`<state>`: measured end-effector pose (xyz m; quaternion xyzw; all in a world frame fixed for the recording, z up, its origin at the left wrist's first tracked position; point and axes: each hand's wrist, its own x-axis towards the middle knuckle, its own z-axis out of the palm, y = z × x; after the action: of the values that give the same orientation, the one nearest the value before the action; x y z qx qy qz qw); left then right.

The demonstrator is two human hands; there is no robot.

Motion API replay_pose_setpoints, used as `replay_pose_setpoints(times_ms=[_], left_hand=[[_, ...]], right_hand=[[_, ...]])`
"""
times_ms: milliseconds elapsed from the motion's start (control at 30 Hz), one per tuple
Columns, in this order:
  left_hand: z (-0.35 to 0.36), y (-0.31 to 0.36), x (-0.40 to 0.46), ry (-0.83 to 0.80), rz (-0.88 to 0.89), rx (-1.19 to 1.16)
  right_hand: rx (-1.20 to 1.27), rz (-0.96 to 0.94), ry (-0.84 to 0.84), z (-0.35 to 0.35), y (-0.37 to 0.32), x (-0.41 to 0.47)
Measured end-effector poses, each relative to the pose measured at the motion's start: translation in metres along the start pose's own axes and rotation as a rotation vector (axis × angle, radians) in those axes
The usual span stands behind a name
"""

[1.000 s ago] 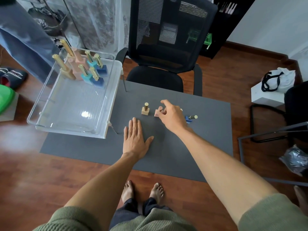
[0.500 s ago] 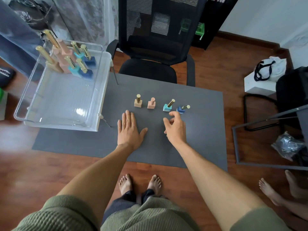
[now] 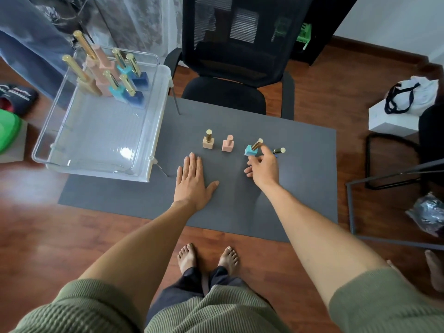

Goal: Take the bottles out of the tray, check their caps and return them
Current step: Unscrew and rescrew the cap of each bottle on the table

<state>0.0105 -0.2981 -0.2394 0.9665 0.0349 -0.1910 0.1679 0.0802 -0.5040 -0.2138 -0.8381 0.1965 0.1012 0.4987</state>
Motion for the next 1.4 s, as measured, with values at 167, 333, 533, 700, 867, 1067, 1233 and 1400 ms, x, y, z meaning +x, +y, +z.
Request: replay_pose_setpoints(times_ms=[167, 333, 533, 700, 867, 1067, 1233, 1400], left_hand=[[-0.005, -0.002, 0.000, -0.024, 0.007, -0.013], [-0.021, -0.003, 0.003, -0.071, 0.023, -0.058], [-0.046, 0.003, -0.005, -0.025, 0.042, -0.229], [-0.069, 0.022, -0.017, -0.037, 0.012, -0.376], [-0.094, 0.048, -0.028, 0.023, 0.138, -0.464], [-0.119, 0.070, -0.036, 0.088, 0.264, -0.493], [-0.128, 0.077, -0.038, 0.128, 0.250, -0.544], [-0.132, 0.080, -0.039, 0.146, 0.198, -0.621]], right_hand=[[0.007, -0.008, 0.011, -0.001, 0.000, -0.003], [0.010, -0.016, -0.023, -0.004, -0.003, -0.017], [-0.034, -0.133, -0.034, -0.015, -0.012, -0.046], [-0.038, -0.154, -0.083, -0.026, -0.023, -0.062], [-0.082, -0.211, -0.088, -0.036, -0.038, -0.071], [-0.114, -0.306, -0.097, -0.046, -0.061, -0.076], [-0.144, -0.332, -0.126, -0.052, -0.073, -0.077], [-0.106, -0.339, -0.167, -0.055, -0.076, -0.079]])
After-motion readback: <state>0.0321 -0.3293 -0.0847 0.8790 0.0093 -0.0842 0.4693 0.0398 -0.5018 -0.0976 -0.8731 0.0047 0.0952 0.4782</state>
